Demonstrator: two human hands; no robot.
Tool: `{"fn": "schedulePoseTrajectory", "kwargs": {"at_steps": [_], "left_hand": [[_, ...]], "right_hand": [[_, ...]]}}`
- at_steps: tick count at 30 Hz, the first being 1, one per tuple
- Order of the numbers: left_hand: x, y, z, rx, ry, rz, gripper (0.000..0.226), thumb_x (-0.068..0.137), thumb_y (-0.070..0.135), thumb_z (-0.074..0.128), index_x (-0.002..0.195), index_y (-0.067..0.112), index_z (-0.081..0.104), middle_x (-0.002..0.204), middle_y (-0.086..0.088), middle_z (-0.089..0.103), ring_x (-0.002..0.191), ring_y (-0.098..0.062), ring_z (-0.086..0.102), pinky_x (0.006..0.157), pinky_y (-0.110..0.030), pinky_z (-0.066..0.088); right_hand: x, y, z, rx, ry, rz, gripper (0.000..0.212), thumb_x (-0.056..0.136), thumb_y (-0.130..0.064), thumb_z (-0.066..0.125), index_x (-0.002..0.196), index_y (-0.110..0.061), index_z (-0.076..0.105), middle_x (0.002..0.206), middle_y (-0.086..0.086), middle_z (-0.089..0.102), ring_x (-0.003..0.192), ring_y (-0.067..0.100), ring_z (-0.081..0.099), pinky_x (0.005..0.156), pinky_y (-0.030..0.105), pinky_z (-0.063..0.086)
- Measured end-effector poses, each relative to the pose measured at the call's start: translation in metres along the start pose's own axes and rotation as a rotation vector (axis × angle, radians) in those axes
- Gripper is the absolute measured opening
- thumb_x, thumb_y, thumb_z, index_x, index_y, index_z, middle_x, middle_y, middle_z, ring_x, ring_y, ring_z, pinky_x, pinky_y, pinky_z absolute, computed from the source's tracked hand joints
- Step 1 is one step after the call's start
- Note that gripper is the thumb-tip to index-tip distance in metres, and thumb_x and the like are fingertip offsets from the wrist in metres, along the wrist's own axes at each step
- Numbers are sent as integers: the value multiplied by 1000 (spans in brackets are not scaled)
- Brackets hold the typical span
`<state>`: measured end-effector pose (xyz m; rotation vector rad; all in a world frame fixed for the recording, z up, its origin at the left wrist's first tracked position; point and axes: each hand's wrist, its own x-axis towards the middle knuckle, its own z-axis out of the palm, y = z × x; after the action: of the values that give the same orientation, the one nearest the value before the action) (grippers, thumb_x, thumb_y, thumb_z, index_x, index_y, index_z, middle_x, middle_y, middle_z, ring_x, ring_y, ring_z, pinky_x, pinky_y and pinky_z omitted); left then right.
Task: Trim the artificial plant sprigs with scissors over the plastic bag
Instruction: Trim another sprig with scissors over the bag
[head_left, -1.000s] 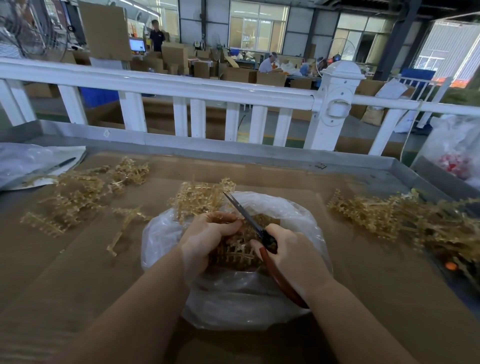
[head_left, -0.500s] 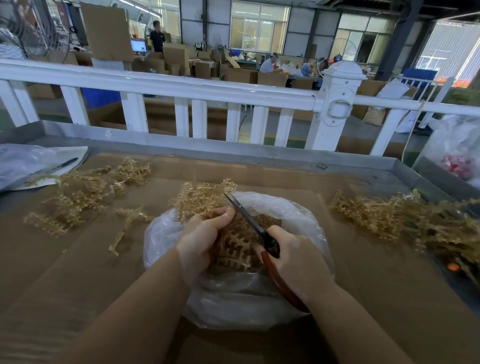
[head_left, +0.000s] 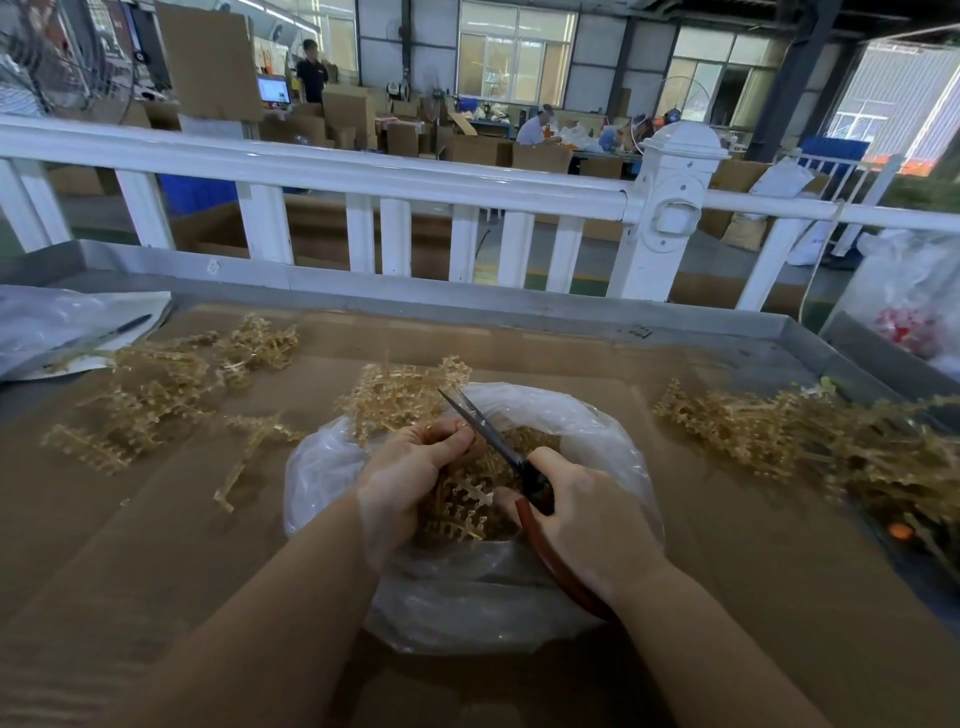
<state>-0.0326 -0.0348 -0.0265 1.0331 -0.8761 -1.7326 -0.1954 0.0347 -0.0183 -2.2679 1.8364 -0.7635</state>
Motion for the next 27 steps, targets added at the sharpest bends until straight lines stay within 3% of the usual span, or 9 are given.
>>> {"fn": "schedulePoseTrajectory", "kwargs": {"at_steps": [5, 9, 17, 21, 27], "left_hand": [[-1, 0, -1, 17, 11, 0, 12, 85, 5, 65, 76, 13, 62, 69, -9, 72, 63, -21, 70, 56, -31, 56], [-2, 0, 0, 10, 2, 6, 13, 86, 4, 63, 75, 11, 62, 67, -9, 72, 59, -20, 70, 50, -29, 57], [1, -2, -3, 6, -9, -17, 9, 82, 7, 67, 77, 12, 62, 71, -12, 72, 63, -22, 71, 54, -31, 57], [2, -3, -3, 33, -2, -20, 6, 81, 12, 70, 82, 12, 64, 74, -13, 73, 66, -24, 71, 56, -32, 57], [-1, -2, -3, 70, 13, -22, 9, 83, 15, 69, 89, 10, 64, 74, -12, 73, 66, -23, 72, 54, -30, 55]], "right_hand": [[0, 0, 1, 4, 16, -9, 25, 89, -56, 51, 91, -31, 49, 71, -13, 53, 67, 1, 50, 57, 12, 32], [1, 3, 3, 23, 29, -12, 28, 89, -56, 50, 88, -29, 52, 68, -12, 54, 65, 4, 53, 60, 17, 38], [4, 6, 6, 11, 14, -31, 27, 91, -55, 47, 86, -29, 49, 66, -13, 53, 60, 1, 52, 55, 12, 34], [5, 8, 6, -3, -1, -36, 28, 92, -55, 47, 87, -28, 51, 68, -11, 57, 61, 2, 54, 57, 13, 40], [4, 7, 7, -20, 10, -33, 28, 91, -56, 47, 88, -29, 49, 65, -14, 52, 59, 1, 51, 53, 11, 34]]}}
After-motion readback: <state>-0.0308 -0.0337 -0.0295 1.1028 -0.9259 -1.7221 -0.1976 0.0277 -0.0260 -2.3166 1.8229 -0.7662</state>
